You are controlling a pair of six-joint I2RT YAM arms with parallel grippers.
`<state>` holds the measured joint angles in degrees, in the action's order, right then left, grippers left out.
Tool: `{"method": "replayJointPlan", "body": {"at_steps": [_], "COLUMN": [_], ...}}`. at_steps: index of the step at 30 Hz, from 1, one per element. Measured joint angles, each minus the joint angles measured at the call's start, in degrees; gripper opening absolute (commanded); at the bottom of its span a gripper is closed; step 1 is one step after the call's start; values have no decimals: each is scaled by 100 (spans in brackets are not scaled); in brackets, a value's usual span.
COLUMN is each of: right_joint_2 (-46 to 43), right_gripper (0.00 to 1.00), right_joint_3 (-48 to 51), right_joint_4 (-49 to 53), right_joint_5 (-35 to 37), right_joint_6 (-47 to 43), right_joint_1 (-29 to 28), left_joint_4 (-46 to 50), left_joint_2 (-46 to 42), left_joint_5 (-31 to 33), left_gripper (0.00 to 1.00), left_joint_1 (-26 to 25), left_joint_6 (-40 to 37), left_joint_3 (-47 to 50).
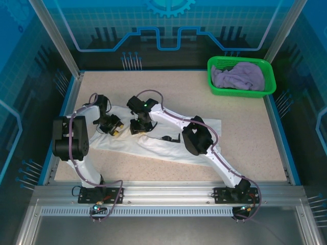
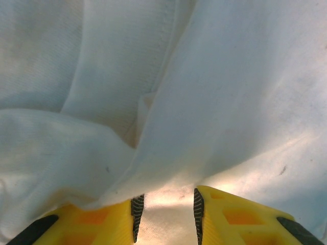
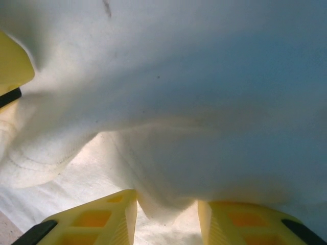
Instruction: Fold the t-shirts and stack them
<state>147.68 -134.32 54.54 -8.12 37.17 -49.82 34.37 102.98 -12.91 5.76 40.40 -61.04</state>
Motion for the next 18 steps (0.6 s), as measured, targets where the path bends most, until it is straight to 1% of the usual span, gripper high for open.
{"method": "replayJointPlan", "body": {"at_steps": [10,12,18], "right_joint_2": [44,44,44], "right_gripper": [8,7,6], "right_joint_3": [-37,-37,-39], "right_joint_4": [11,11,15], "right_joint_5": [-42,-46,-173], "right_joint_6": [90,96,52], "right_joint_1": [48,52,92], "left_joint_4": [2,2,7], "left_joint_2": [0,0,0], "left_joint_5": [4,7,31], "left_gripper": [36,36,36], "left_joint_1": [0,0,-2], "left_joint_6": [0,-2,-26], "left_joint_3": [0,0,0]}}
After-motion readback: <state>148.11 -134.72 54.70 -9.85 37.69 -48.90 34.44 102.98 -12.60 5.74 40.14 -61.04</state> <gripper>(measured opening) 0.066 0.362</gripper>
